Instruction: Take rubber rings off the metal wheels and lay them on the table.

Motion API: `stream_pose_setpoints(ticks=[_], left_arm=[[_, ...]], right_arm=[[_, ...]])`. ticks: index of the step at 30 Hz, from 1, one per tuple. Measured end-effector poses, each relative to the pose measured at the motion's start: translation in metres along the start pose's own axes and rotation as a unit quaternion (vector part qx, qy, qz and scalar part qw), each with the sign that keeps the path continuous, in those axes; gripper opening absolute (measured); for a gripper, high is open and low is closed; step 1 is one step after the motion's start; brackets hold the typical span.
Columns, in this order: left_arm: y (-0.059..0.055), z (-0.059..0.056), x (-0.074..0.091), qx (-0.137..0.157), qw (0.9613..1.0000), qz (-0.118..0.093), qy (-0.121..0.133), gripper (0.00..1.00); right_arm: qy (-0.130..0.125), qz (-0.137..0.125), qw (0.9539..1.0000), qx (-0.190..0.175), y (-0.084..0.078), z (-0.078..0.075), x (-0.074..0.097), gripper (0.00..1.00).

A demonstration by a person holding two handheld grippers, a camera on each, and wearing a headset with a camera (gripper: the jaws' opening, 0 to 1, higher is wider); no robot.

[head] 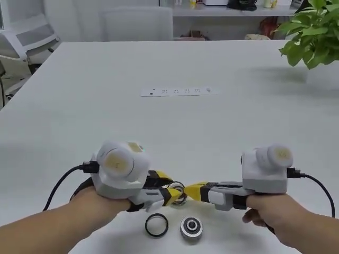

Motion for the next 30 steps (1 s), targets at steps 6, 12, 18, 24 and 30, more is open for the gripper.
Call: stream_pose_setpoints(ticks=[6, 12, 18, 24, 30], left_arm=[[0.002, 0.001, 0.009, 0.000, 1.0000, -0.007, -0.001, 0.26], [0.007, -0.002, 0.017, 0.000, 0.9998, -0.016, -0.006, 0.30], [0.012, -0.004, 0.027, 0.002, 0.9995, -0.029, -0.009, 0.34], [0.016, -0.006, 0.038, 0.004, 0.9991, -0.041, -0.009, 0.39], [0.016, -0.006, 0.050, 0.006, 0.9989, -0.046, -0.006, 0.44]], right_arm=[[0.004, -0.003, 1.0000, 0.000, 0.003, 0.002, 0.001, 0.00], [0.011, -0.008, 0.9999, -0.003, 0.006, 0.006, 0.002, 0.00], [0.020, -0.010, 0.9997, -0.003, 0.009, 0.011, 0.002, 0.00], [0.029, -0.018, 0.9994, -0.005, 0.015, 0.018, 0.004, 0.00], [0.036, -0.022, 0.9991, -0.006, 0.018, 0.024, 0.005, 0.00]])
Point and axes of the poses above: the centre of the closed fingertips' face, and the gripper's own axes: x roughly backward along the fingers, z roughly to its left, y roughly out of its top, the point moved 2 cm from there along x, roughly backward along the fingers, and after that the axes turned 4 degrees about -x, right-handed, at the moved point
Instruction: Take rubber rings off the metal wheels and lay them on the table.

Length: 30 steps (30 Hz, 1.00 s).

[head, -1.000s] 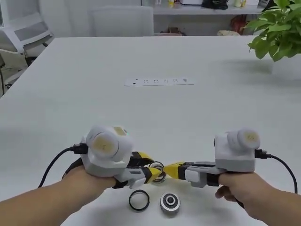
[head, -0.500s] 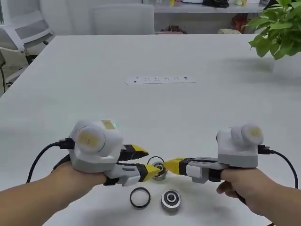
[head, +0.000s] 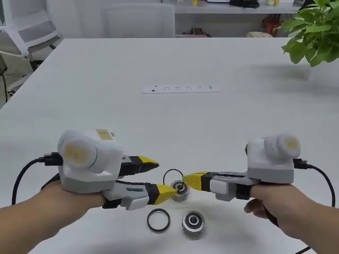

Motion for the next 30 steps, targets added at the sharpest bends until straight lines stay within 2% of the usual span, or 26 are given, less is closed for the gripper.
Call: stream_pose_setpoints(ticks=[12, 23, 30], left_arm=[[0.003, -0.005, 0.025, 0.004, 0.9999, -0.013, -0.001, 0.53], [-0.004, -0.009, 0.045, 0.004, 1.0000, -0.006, 0.002, 0.60], [-0.004, -0.012, 0.054, 0.010, 0.9999, -0.008, 0.006, 0.65]], right_arm=[[0.013, -0.002, 0.9999, 0.001, 0.004, 0.011, 0.000, 0.00], [0.020, 0.002, 0.9998, -0.001, 0.004, 0.017, 0.001, 0.00], [0.027, 0.003, 0.9996, -0.002, 0.004, 0.023, 0.000, 0.00]])
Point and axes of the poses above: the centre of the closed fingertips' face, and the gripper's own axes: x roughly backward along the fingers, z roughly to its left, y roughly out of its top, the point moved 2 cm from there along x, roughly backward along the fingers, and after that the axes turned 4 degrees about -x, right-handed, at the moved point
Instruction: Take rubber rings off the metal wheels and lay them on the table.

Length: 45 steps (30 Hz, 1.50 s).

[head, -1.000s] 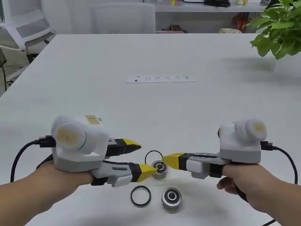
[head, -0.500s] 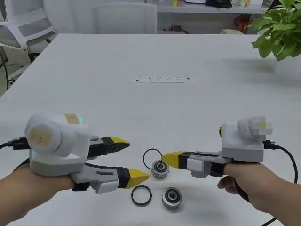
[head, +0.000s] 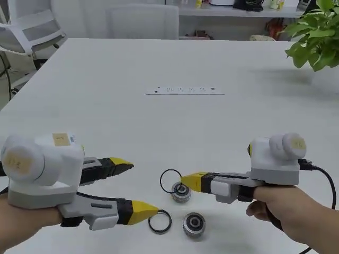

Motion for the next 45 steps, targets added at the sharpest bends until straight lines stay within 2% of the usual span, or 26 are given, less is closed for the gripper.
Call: stream_pose_setpoints(ticks=[10, 29, 45], left_arm=[[-0.001, -0.006, 0.011, 0.005, 1.0000, -0.001, 0.002, 0.73], [0.000, -0.009, 0.030, 0.015, 0.9998, -0.009, 0.011, 0.85], [-0.003, -0.012, 0.043, 0.021, 0.9995, -0.014, 0.018, 0.92]], right_arm=[[0.007, 0.002, 1.0000, -0.004, -0.001, 0.005, -0.001, 0.00], [0.019, 0.018, 0.9996, -0.009, -0.008, 0.012, -0.005, 0.00], [0.029, 0.049, 0.9982, -0.020, -0.021, 0.015, -0.011, 0.00]])
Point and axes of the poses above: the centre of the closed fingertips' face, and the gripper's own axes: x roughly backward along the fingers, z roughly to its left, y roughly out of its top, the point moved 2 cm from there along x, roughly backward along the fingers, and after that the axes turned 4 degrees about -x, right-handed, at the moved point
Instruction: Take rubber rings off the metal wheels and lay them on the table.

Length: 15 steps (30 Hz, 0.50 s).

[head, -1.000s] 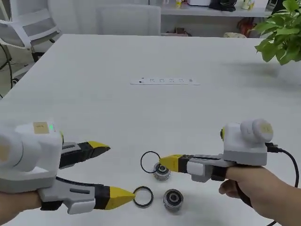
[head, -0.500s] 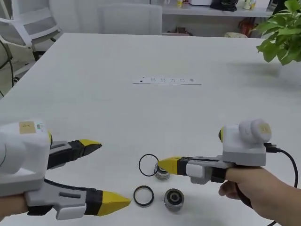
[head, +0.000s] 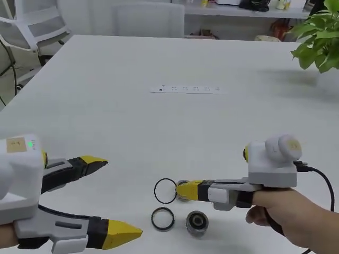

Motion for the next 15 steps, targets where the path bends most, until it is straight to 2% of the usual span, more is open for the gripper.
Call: stream_pose_setpoints(ticks=[15], left_arm=[[-0.006, -0.001, 0.007, -0.001, 1.0000, 0.006, 0.002, 0.98]], right_arm=[[0.000, 0.038, 0.9992, -0.009, -0.015, -0.003, -0.004, 0.00]])
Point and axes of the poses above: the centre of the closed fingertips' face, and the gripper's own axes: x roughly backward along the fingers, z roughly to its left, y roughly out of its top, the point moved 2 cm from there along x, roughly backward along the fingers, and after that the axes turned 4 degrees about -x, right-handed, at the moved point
